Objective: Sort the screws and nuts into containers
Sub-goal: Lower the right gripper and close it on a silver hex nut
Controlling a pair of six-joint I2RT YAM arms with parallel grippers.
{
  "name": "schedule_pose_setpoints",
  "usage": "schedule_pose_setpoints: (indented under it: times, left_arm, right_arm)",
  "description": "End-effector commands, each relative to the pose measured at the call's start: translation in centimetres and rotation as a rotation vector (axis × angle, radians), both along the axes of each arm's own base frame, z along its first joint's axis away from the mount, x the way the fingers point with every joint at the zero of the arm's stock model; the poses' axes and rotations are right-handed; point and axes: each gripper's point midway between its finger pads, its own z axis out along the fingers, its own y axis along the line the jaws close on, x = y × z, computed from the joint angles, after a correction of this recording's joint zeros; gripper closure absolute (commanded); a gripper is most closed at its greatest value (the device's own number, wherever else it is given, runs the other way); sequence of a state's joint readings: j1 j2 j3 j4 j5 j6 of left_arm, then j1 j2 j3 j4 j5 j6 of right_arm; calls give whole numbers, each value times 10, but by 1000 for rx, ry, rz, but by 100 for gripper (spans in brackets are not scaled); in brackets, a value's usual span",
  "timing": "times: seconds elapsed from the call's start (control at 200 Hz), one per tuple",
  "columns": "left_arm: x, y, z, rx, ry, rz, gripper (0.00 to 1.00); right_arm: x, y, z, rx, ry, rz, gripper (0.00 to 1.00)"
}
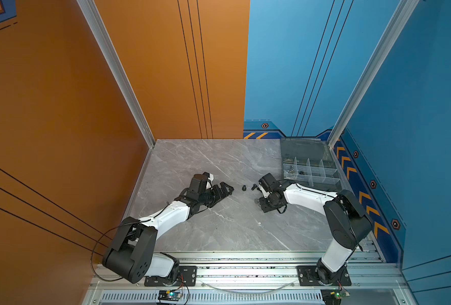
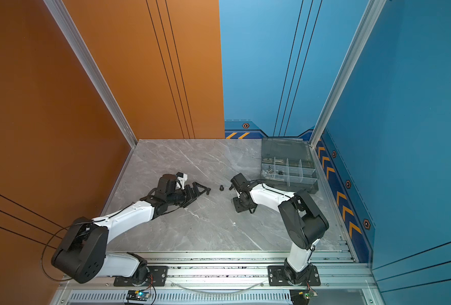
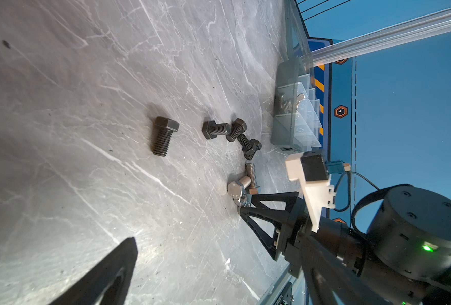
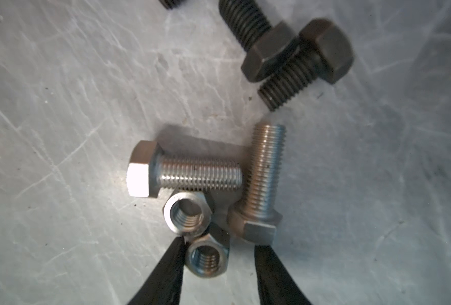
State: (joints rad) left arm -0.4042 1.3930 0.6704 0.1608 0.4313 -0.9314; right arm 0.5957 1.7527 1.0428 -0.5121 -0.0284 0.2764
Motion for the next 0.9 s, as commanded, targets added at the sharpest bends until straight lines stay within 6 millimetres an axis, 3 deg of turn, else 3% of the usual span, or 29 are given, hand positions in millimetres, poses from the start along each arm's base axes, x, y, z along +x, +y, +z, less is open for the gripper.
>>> schedule_pose_setpoints:
  times: [0.0, 0.461, 0.891]
  left_arm:
    - [-3, 4, 0, 9, 3, -3, 2]
    - [-2, 3, 6, -1, -7, -2, 2]
    - [-6, 2, 7, 4, -9, -5, 2]
  right_arm:
    - [4, 5, -4, -6, -6, 15, 56]
    - [-11, 6, -15, -49, 32, 19, 63]
    - [-18, 7, -7, -44, 35, 9, 81]
